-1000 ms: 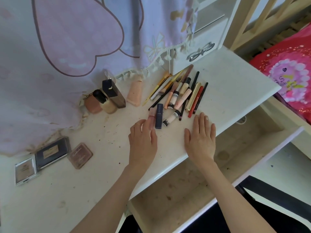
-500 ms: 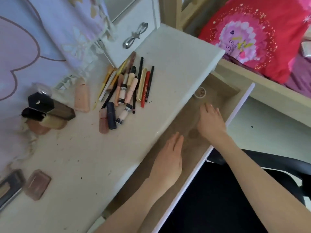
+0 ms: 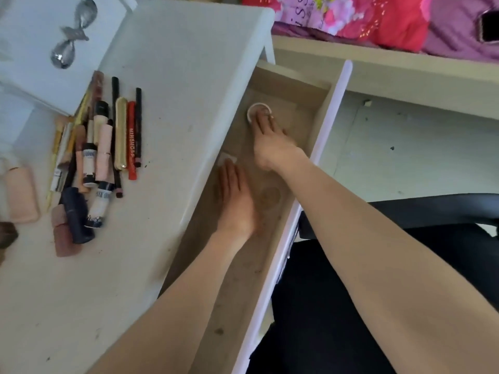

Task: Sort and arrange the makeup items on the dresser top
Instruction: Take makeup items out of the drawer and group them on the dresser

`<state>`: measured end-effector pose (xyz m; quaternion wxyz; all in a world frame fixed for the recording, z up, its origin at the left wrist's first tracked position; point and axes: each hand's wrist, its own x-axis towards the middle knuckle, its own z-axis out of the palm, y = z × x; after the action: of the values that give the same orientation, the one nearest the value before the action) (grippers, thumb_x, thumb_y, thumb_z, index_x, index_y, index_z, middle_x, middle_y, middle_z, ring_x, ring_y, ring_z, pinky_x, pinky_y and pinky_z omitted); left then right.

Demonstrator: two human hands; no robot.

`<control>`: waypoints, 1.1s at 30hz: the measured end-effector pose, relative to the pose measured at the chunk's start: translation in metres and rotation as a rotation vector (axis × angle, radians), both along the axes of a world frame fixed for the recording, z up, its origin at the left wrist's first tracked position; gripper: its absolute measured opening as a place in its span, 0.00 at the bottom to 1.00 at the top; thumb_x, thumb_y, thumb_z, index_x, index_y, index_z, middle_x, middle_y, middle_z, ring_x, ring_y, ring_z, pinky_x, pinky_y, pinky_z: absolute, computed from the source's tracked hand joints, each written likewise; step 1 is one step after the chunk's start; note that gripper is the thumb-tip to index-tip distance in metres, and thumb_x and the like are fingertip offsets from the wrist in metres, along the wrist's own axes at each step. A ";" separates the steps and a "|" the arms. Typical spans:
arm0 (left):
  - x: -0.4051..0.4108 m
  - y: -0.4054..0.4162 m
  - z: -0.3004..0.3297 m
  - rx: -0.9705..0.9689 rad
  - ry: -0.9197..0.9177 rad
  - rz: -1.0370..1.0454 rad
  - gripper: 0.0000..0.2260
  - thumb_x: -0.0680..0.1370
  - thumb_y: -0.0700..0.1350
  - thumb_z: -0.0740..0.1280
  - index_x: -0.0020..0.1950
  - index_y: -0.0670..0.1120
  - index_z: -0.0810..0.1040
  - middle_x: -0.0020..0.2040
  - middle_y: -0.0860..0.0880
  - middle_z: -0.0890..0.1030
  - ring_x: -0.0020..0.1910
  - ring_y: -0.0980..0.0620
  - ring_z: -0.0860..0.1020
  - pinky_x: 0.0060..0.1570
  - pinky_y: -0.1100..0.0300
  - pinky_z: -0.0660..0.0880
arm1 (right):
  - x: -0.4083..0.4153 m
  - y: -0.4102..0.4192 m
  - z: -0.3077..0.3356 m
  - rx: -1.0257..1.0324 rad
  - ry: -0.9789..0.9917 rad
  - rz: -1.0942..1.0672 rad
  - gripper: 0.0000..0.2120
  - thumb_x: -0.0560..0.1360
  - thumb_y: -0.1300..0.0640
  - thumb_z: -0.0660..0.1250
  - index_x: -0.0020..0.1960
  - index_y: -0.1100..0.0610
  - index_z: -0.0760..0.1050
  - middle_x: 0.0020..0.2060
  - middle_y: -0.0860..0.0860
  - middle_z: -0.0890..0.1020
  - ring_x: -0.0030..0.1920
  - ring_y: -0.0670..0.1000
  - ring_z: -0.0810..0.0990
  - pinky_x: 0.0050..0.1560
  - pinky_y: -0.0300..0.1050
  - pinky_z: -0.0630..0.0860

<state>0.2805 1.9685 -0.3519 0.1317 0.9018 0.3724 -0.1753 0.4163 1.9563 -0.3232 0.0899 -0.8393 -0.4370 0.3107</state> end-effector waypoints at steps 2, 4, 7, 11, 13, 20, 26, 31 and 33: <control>0.003 0.008 -0.010 0.039 -0.006 0.010 0.32 0.80 0.41 0.56 0.74 0.37 0.36 0.75 0.39 0.38 0.74 0.43 0.37 0.73 0.48 0.40 | 0.001 0.000 -0.001 -0.024 -0.021 -0.010 0.32 0.76 0.66 0.52 0.77 0.59 0.42 0.76 0.53 0.40 0.76 0.55 0.41 0.74 0.58 0.49; 0.001 0.007 -0.014 0.079 -0.041 0.015 0.31 0.80 0.39 0.55 0.74 0.39 0.37 0.76 0.41 0.40 0.75 0.45 0.39 0.73 0.48 0.43 | 0.000 -0.001 0.006 -0.028 -0.084 -0.022 0.28 0.76 0.64 0.55 0.75 0.61 0.55 0.76 0.57 0.50 0.75 0.58 0.48 0.71 0.58 0.54; -0.008 -0.010 -0.006 0.129 -0.143 0.002 0.29 0.77 0.34 0.57 0.75 0.40 0.49 0.76 0.41 0.51 0.75 0.44 0.51 0.73 0.49 0.52 | -0.005 -0.002 0.016 0.005 -0.144 -0.063 0.21 0.74 0.66 0.60 0.67 0.62 0.68 0.68 0.59 0.64 0.69 0.59 0.61 0.62 0.53 0.67; -0.016 -0.028 0.005 0.115 -0.219 -0.035 0.27 0.72 0.29 0.60 0.70 0.41 0.64 0.70 0.38 0.62 0.67 0.38 0.61 0.67 0.45 0.60 | -0.001 -0.001 0.017 -0.048 -0.097 -0.139 0.21 0.74 0.68 0.60 0.67 0.64 0.67 0.67 0.60 0.63 0.67 0.59 0.63 0.60 0.51 0.69; -0.015 -0.023 0.004 0.103 -0.225 0.011 0.21 0.74 0.34 0.62 0.68 0.42 0.67 0.70 0.37 0.62 0.68 0.37 0.61 0.66 0.44 0.62 | -0.002 0.001 0.013 -0.091 -0.104 -0.109 0.23 0.74 0.67 0.60 0.69 0.64 0.64 0.67 0.61 0.64 0.67 0.61 0.65 0.61 0.51 0.69; -0.016 -0.018 0.008 0.013 -0.276 0.101 0.14 0.76 0.34 0.60 0.61 0.41 0.69 0.60 0.41 0.68 0.59 0.42 0.67 0.57 0.54 0.67 | -0.016 -0.001 0.012 -0.106 -0.132 -0.119 0.20 0.74 0.70 0.60 0.65 0.65 0.66 0.63 0.62 0.67 0.64 0.61 0.67 0.55 0.51 0.72; -0.044 -0.035 0.030 -0.199 -0.396 0.196 0.12 0.76 0.40 0.62 0.60 0.43 0.71 0.58 0.44 0.73 0.60 0.46 0.68 0.61 0.57 0.65 | -0.038 -0.024 0.043 0.068 -0.227 -0.162 0.16 0.75 0.62 0.61 0.63 0.61 0.69 0.61 0.59 0.67 0.60 0.59 0.66 0.52 0.48 0.67; -0.085 -0.053 0.077 -0.375 -0.471 0.338 0.12 0.76 0.44 0.62 0.59 0.47 0.73 0.53 0.50 0.76 0.56 0.51 0.69 0.58 0.62 0.66 | -0.081 -0.050 0.080 0.335 -0.162 -0.292 0.25 0.77 0.55 0.61 0.72 0.57 0.63 0.64 0.58 0.67 0.64 0.58 0.64 0.61 0.47 0.66; -0.109 -0.062 0.101 -0.402 -0.520 0.369 0.13 0.75 0.44 0.63 0.59 0.48 0.74 0.54 0.51 0.75 0.56 0.53 0.68 0.55 0.64 0.66 | -0.105 -0.058 0.094 0.437 -0.127 -0.355 0.24 0.76 0.55 0.63 0.71 0.58 0.65 0.63 0.59 0.69 0.63 0.58 0.66 0.59 0.45 0.66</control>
<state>0.1713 1.9064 -0.2510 0.4257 0.7899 0.4410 0.0166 0.3113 1.8979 -0.2289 0.2942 -0.8811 -0.3445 0.1354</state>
